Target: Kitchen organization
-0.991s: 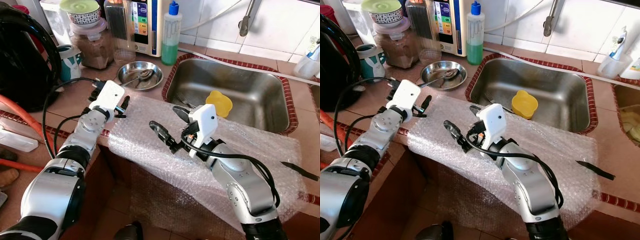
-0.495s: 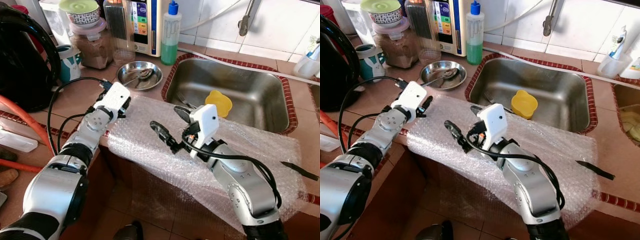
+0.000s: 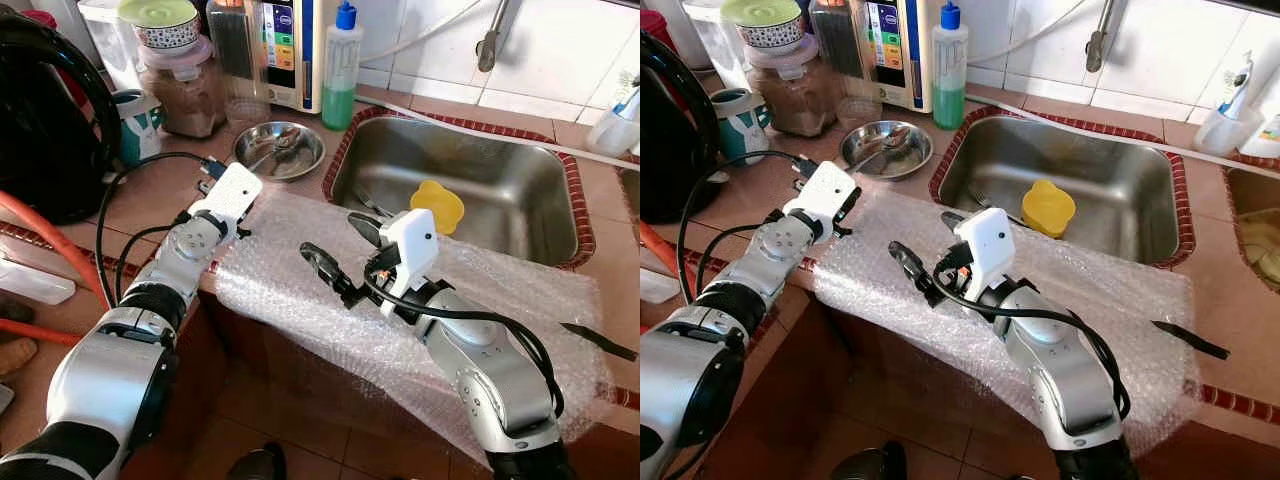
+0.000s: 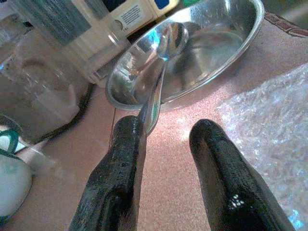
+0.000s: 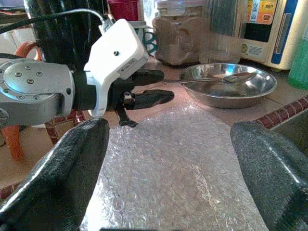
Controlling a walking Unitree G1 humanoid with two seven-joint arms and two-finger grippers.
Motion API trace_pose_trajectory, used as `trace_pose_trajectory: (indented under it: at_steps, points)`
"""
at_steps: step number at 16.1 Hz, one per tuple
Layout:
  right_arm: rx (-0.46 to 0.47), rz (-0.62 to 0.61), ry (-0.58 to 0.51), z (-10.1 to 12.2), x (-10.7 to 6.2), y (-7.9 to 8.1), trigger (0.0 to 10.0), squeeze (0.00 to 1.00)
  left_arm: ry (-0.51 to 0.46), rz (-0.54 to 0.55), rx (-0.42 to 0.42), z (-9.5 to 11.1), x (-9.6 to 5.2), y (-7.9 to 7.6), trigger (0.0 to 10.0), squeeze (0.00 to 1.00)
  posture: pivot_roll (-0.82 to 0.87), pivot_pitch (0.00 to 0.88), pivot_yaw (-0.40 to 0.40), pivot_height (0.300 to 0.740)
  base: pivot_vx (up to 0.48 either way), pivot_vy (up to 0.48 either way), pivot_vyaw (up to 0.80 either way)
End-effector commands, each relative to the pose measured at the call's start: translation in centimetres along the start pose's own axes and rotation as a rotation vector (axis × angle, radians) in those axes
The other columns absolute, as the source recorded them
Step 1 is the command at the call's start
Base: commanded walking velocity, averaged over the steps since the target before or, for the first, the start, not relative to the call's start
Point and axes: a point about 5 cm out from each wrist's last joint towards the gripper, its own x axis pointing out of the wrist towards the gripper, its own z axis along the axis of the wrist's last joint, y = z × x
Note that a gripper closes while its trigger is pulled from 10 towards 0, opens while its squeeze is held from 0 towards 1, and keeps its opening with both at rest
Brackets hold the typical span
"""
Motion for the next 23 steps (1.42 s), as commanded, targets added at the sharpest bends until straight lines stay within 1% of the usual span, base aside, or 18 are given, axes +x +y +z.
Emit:
trace_pose_trajectory:
  at_steps: [1, 9, 11, 15, 19, 21, 22, 23]
  points:
    - [-0.006, -0.003, -0.014, 0.4, -0.1, 0.0, 10.0, 0.0, 0.008, -0.003, 0.011, 0.1, 0.1, 0.0, 0.0, 0.0, -0.06, 0.118, 0.024, 0.74, 0.0, 0.0, 0.0]
    - [-0.008, -0.004, -0.015, 0.5, 0.0, -0.1, 10.0, 0.0, 0.005, 0.032, 0.01, -0.3, -0.1, 0.3, 0.0, 0.0, -0.06, 0.118, 0.02, 0.74, 0.0, 0.0, 0.0]
    - [-0.008, -0.005, -0.015, 0.4, 0.0, -0.1, 10.0, 0.0, -0.01, 0.06, 0.007, -0.2, -0.2, 0.6, 0.0, 0.0, -0.05, 0.12, 0.019, 0.74, 0.0, 0.0, 0.0]
    - [-0.005, -0.005, -0.014, 0.4, 0.0, 0.0, 10.0, 0.0, -0.062, 0.153, -0.011, 0.2, -0.4, 1.4, 0.0, 0.0, -0.05, 0.122, 0.018, 0.74, 0.0, 0.0, 0.0]
    - [-0.001, -0.004, -0.014, 0.3, 0.2, -0.1, 10.0, 0.0, -0.14, 0.223, -0.005, 0.6, -0.8, 1.1, 0.0, 0.0, -0.04, 0.121, 0.013, 0.74, 0.0, 0.0, 0.0]
    - [0.0, -0.004, -0.017, 0.3, 0.3, -0.1, 10.0, 0.0, -0.143, 0.24, -0.017, -0.1, -1.2, 0.8, 0.0, 0.0, -0.03, 0.118, 0.013, 0.74, 0.0, 0.0, 0.0]
    - [0.0, -0.004, -0.016, 0.3, 0.3, -0.1, 10.0, 0.0, -0.139, 0.255, -0.027, -0.3, -1.3, 1.0, 0.0, 0.0, -0.03, 0.118, 0.013, 0.74, 0.0, 0.0, 0.0]
    - [0.0, -0.003, -0.016, 0.3, 0.3, -0.1, 10.0, 0.0, -0.147, 0.273, -0.049, -0.3, -1.4, 1.4, 10.0, 0.24, -0.03, 0.116, 0.013, 0.74, 0.0, 0.0, 0.0]
